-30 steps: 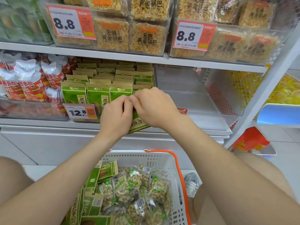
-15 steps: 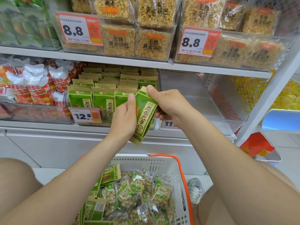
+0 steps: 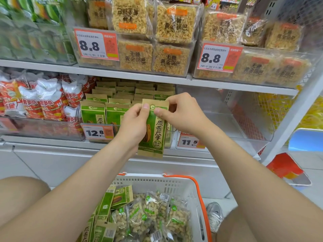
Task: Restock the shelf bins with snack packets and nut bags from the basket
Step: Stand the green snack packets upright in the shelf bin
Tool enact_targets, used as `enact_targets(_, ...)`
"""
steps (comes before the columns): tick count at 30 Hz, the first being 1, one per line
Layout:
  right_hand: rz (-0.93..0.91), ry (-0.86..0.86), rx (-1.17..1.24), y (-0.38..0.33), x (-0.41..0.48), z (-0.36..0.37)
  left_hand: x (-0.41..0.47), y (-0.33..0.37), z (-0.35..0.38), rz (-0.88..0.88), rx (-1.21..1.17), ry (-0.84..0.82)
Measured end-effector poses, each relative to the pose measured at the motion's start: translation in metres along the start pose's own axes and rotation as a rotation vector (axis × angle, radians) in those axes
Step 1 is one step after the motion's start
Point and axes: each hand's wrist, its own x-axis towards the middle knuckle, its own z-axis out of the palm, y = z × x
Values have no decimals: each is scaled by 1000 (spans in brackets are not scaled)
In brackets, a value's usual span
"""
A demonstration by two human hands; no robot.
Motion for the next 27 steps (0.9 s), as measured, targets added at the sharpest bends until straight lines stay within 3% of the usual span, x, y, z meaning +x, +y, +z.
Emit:
enact_targets(4, -52, 17, -9, -2, 7, -14, 8, 11, -6, 156, 95, -71)
enact_targets(9, -153, 327, -126, 0, 20, -25, 22, 29, -10, 448, 519, -82)
enact_targets(11, -210, 363, -127, 4, 23, -24, 30, 28, -14, 516, 715, -50)
enact_targets(17, -238, 301, -116, 21, 40, -5, 44, 10, -31, 469, 1233, -128)
enact_targets(20, -215, 231, -113, 26, 47, -2, 48, 3, -34, 459, 1297, -139)
enact_targets(24, -89, 15, -260, 40, 56, 8, 53, 7, -34, 434, 1364, -146)
enact_targets(27, -36, -15, -275, 44, 59, 11, 54, 8, -37, 368, 1431, -189)
